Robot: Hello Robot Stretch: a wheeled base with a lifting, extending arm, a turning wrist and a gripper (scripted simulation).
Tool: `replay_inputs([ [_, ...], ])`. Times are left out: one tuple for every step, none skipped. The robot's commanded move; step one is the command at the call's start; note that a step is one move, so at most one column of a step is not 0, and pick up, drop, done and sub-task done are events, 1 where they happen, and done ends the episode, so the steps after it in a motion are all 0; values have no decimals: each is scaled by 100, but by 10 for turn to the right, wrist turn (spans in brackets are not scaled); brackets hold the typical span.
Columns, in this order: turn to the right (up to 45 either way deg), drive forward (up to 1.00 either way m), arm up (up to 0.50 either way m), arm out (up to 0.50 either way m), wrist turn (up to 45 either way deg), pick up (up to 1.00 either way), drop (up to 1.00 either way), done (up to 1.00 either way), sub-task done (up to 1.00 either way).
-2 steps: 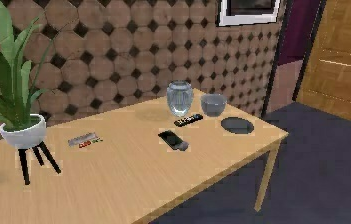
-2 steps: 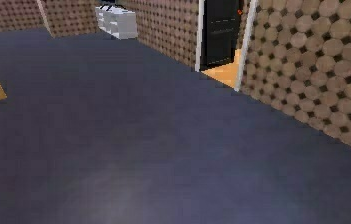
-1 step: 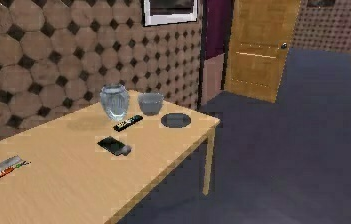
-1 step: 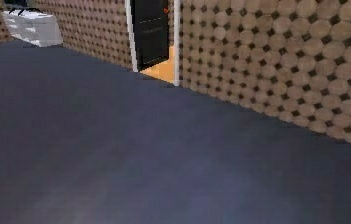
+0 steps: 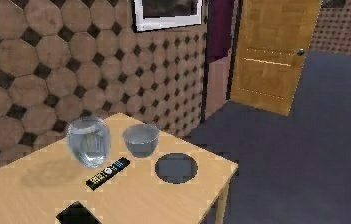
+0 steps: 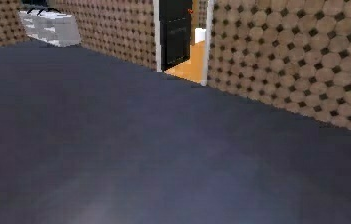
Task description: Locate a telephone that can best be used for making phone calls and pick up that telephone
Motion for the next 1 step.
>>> replay_inputs([
  [-450,0,0,0,0,0,0,0,0],
])
